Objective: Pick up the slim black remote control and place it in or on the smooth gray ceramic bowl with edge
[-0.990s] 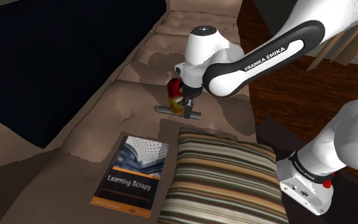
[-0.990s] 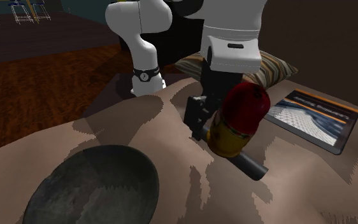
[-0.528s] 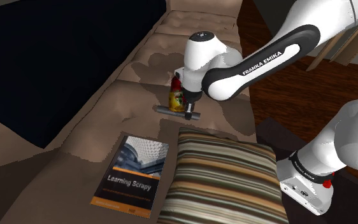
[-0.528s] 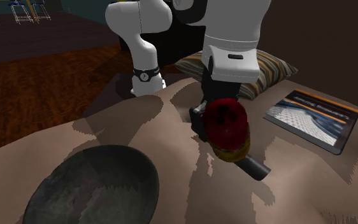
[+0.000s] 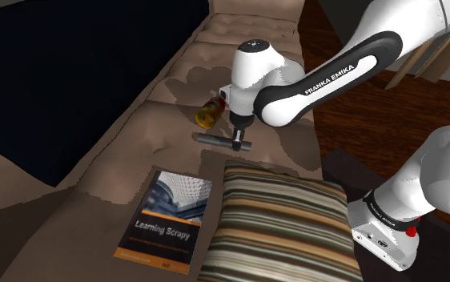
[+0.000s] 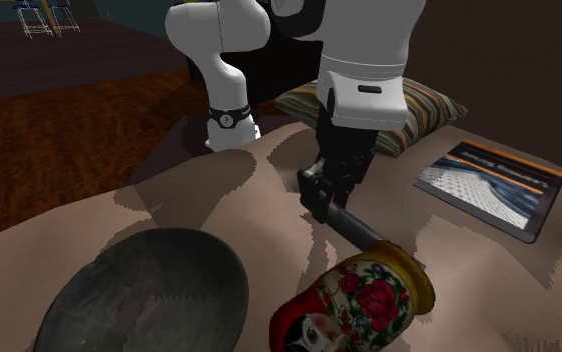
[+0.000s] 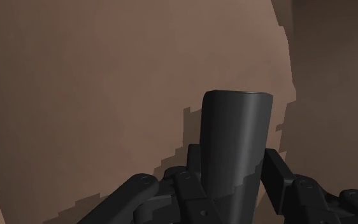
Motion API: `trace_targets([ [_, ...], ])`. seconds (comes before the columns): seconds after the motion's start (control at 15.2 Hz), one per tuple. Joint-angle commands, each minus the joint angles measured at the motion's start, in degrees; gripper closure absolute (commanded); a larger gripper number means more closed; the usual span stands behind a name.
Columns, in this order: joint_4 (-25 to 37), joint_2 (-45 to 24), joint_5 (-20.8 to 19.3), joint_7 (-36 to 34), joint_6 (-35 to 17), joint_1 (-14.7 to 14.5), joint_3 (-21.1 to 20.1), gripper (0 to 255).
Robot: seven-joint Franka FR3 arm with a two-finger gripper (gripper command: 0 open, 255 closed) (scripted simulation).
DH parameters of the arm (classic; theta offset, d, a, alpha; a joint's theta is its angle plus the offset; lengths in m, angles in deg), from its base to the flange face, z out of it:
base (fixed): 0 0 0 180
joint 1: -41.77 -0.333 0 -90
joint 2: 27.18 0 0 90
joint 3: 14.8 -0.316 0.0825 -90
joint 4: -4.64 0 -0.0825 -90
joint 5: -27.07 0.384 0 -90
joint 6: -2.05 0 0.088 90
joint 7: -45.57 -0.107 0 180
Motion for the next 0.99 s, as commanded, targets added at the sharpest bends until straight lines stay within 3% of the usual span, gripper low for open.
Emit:
trace_targets([
  [0.0,0.04,0.38,0.25,0.21,0.67,0.17,0.12,255],
  [0.92,3.81,7.67,3.73,3.1,11.31,0.24,-0.03,255],
])
